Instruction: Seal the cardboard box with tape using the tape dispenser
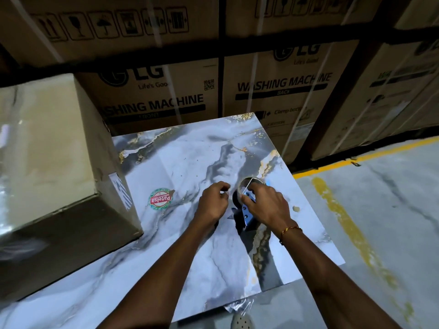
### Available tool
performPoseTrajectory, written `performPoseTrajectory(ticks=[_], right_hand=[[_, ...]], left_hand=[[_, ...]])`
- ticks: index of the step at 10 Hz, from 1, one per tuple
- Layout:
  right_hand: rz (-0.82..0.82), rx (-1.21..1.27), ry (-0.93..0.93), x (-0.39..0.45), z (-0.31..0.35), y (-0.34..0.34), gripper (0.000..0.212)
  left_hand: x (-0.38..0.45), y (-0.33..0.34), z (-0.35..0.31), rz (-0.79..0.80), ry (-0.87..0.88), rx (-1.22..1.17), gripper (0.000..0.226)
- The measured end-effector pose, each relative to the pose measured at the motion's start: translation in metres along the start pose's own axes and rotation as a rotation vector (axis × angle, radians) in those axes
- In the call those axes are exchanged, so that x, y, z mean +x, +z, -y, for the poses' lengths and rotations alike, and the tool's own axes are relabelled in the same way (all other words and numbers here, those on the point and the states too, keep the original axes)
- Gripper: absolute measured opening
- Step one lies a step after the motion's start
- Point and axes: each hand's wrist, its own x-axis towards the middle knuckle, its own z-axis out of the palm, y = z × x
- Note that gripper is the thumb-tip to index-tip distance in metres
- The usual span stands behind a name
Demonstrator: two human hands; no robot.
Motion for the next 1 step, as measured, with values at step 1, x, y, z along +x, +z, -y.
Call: performPoseTrajectory(ticks=[1], right_hand=[[-0.044,-0.044,-0.053,0.0099,0.0071,-0.016,0.027]], left_hand=[[0.0031,-0.0248,-0.0124,-0.103,-0.047,0.159,0.027]])
